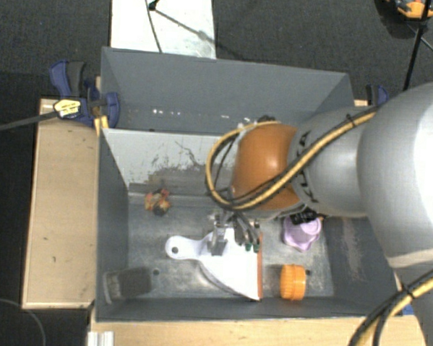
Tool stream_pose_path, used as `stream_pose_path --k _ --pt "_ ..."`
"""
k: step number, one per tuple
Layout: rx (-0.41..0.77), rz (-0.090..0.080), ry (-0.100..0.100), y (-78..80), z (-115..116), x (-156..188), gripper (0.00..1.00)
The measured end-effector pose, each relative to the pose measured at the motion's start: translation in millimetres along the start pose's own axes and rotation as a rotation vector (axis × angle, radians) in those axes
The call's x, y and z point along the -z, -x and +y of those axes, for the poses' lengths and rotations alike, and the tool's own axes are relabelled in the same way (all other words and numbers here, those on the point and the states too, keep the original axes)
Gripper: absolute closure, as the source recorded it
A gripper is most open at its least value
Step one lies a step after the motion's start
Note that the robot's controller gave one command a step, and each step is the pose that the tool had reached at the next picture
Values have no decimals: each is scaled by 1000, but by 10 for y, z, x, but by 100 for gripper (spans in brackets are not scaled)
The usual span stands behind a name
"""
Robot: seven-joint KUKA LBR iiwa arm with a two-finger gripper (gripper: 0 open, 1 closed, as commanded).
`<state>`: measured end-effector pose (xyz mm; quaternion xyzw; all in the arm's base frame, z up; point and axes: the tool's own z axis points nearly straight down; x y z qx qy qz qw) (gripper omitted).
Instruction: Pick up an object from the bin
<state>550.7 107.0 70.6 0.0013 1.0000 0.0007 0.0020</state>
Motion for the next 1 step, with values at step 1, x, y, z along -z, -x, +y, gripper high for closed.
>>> stream_pose_path --k 1 --pt "-55 1 -1 151 -198 1278 100"
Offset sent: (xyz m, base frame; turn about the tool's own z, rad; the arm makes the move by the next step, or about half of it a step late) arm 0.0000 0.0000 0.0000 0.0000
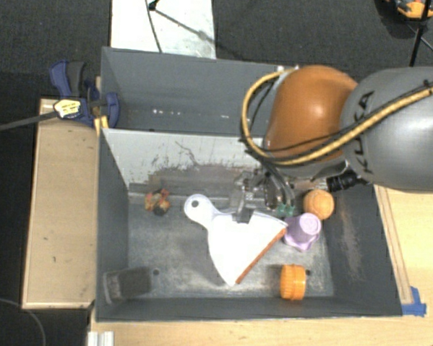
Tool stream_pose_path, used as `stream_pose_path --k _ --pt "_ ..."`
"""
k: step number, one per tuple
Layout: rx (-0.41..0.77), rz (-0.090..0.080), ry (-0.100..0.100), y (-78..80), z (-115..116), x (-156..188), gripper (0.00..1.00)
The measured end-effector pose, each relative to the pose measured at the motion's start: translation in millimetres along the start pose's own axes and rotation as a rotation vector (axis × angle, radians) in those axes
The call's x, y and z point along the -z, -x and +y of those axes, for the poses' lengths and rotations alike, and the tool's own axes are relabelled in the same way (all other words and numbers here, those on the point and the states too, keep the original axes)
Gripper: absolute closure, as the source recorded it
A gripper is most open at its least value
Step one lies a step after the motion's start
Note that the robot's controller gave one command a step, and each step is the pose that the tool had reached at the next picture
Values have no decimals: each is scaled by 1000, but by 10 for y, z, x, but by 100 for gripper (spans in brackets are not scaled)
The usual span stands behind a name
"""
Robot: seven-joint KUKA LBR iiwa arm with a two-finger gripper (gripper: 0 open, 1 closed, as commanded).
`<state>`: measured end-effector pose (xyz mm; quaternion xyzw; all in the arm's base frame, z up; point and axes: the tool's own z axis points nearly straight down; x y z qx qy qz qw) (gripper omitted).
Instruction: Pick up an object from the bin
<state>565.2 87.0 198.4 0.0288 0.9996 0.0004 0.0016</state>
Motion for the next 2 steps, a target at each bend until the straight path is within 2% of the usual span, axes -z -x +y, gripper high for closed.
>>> stream_pose_path --k 2 --pt "0 8 -1 -16 4 47 100"
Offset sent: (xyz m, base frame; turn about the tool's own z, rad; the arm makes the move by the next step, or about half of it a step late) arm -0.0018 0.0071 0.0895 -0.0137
